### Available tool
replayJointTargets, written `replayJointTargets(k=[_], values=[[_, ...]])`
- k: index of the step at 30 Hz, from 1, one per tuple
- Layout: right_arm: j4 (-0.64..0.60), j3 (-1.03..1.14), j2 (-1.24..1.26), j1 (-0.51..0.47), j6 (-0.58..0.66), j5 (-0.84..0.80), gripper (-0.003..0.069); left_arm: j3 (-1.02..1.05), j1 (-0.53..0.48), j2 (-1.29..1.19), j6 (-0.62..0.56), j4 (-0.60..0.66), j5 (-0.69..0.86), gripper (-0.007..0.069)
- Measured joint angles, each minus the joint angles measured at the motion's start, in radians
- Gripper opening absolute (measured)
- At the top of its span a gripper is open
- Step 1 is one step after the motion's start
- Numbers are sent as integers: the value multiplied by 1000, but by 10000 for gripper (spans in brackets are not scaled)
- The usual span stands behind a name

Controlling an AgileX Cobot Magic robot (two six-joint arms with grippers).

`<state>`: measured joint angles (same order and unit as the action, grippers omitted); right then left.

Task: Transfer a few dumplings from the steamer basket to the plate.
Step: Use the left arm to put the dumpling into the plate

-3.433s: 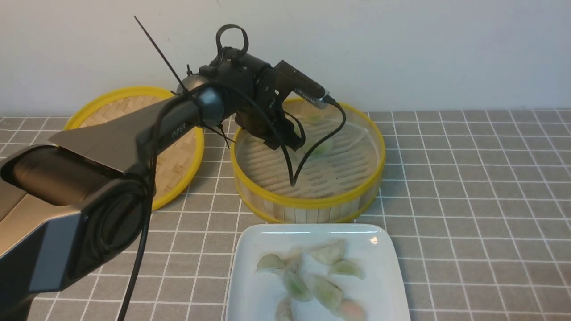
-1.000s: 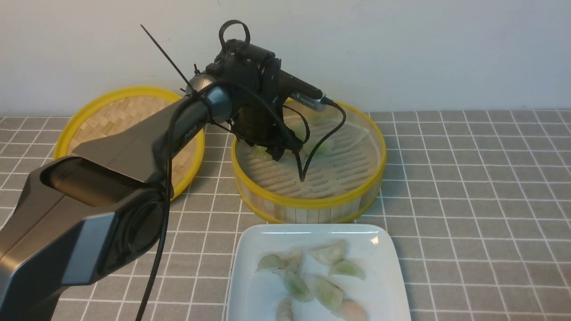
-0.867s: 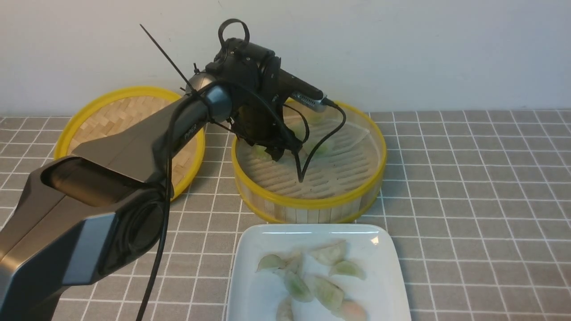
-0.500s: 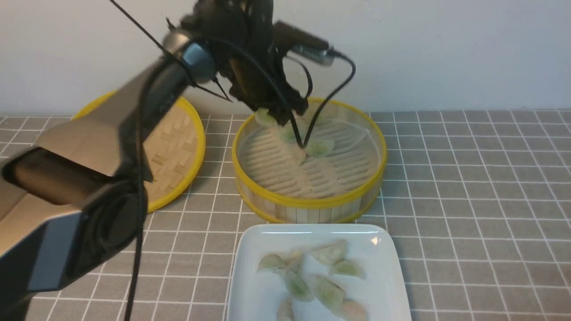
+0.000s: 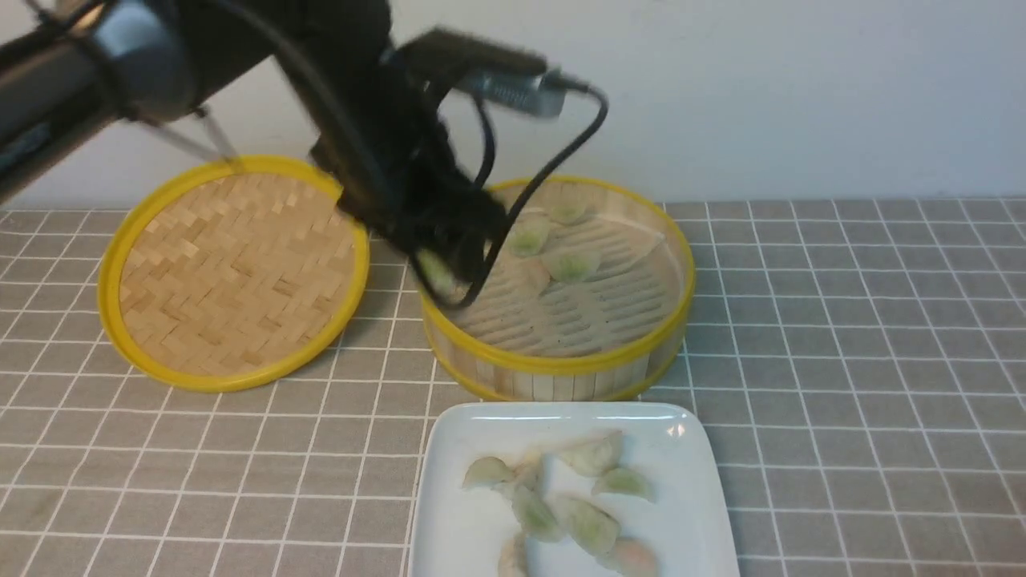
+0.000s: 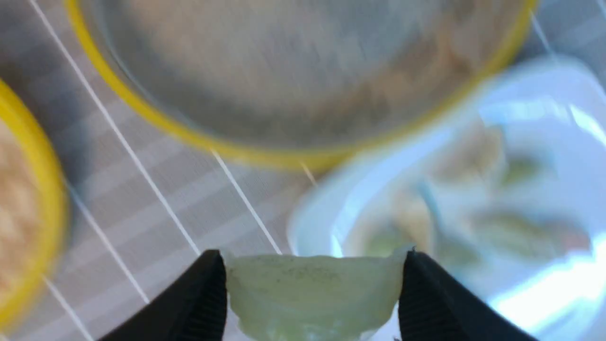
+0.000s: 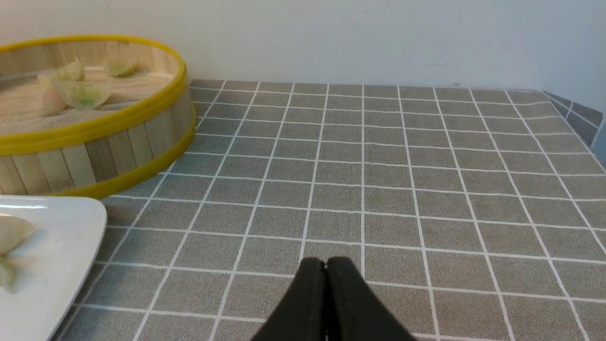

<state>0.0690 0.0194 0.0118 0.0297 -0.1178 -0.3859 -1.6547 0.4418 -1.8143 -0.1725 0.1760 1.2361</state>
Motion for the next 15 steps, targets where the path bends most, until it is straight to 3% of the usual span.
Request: replayJointTargets(k=[8, 15], values=[[0, 0, 0, 0, 0, 0, -15, 420, 54, 103, -68, 179, -141, 415], [0, 0, 0, 0, 0, 0, -15, 549, 135, 104, -162, 227, -297, 415]])
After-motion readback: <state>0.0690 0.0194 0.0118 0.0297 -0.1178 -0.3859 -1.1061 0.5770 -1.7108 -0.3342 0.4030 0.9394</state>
